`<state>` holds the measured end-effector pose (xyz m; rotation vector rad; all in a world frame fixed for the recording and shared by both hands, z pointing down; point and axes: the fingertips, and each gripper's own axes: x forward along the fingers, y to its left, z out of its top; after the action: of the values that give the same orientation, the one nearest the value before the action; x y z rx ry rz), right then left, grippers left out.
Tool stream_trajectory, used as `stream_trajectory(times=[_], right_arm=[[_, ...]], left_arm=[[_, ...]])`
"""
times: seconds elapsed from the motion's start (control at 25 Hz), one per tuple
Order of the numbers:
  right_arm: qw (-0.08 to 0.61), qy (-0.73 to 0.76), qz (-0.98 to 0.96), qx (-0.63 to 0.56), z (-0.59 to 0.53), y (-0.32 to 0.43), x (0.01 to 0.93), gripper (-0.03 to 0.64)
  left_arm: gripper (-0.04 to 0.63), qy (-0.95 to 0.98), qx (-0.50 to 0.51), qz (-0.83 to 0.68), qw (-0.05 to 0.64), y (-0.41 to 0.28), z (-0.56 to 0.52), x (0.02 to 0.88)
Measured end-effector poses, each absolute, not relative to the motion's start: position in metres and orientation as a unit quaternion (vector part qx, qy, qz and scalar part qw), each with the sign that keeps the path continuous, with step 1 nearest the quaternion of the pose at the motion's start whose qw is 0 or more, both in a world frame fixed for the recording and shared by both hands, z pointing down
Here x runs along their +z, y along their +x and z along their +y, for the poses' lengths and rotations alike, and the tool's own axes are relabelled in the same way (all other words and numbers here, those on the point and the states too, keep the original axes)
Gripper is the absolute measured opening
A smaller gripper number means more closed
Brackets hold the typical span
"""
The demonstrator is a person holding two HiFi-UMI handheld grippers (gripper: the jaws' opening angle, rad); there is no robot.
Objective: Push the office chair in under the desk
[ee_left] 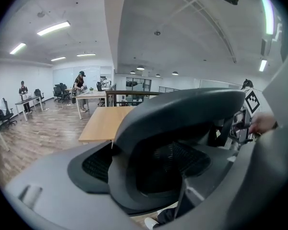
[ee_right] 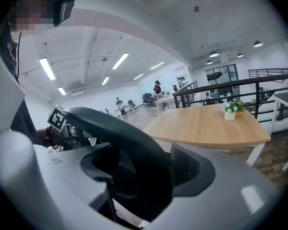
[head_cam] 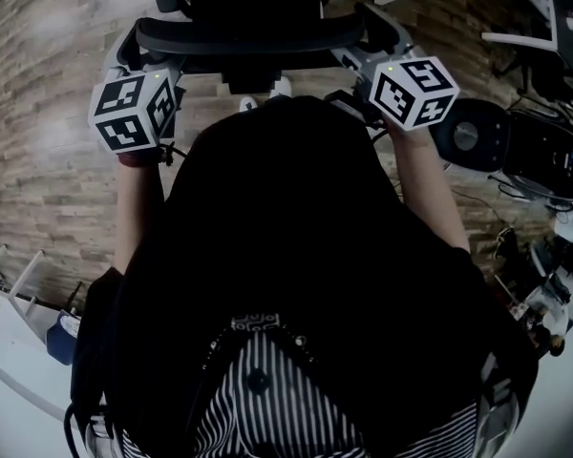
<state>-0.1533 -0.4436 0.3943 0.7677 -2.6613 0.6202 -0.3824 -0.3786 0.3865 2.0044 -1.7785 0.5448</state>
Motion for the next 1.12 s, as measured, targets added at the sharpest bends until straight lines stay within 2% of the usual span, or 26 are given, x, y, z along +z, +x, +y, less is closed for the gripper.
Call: stream_trajectory(times=[0.44,1.12], right_arm=[[0.16,0.192,-0.948,0.197,-0.435,-0.157,0.396,0.301],[0.141,0.221,-0.944,0.203,-0.498,-0.168,0.401,0.302]], left_arm=[[0.387,0.703,0.19,-0.657,0.195,-0.383,-0.375,0.389],[0.385,0.686,0.191,-0.673,0.199,-0.392,-0.441,0.395]])
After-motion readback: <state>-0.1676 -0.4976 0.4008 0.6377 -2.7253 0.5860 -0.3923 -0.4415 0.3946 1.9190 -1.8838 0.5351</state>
